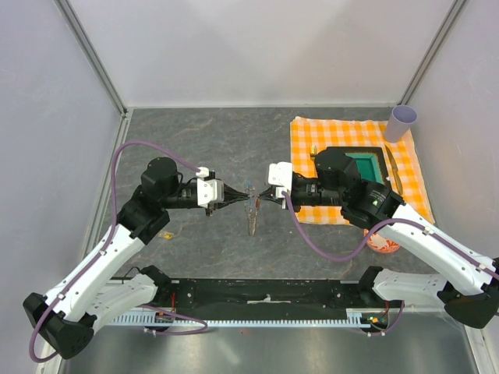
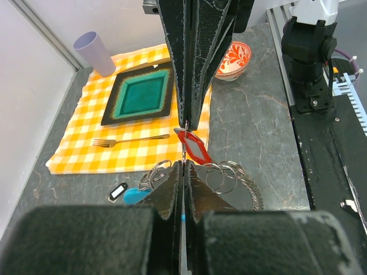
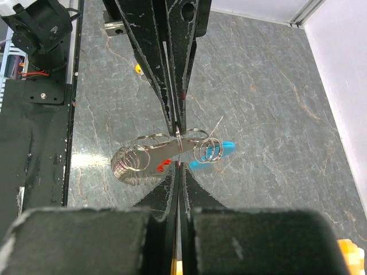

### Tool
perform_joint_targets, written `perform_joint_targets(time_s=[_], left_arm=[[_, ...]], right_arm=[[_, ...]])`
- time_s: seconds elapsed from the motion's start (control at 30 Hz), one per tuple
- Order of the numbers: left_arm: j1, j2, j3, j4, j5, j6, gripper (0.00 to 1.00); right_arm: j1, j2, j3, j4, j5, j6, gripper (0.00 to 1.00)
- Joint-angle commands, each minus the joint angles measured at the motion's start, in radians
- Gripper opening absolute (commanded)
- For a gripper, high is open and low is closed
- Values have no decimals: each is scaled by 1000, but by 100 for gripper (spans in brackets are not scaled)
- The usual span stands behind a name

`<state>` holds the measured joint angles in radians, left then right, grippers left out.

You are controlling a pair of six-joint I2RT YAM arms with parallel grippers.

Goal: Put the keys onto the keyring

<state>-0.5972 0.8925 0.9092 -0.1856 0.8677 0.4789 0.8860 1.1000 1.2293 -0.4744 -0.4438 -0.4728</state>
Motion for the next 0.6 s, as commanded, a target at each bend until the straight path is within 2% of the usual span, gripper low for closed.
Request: perform_joint_targets(time_s=[0.0,0.57], left_arm=[[-6,2,14,31,-4,52,2],[-21,0,16,25,1,55,2]], right_arm=[[-2,-5,48,7,-32,-17,0],[-2,9,59,-4,-52,-49,0]])
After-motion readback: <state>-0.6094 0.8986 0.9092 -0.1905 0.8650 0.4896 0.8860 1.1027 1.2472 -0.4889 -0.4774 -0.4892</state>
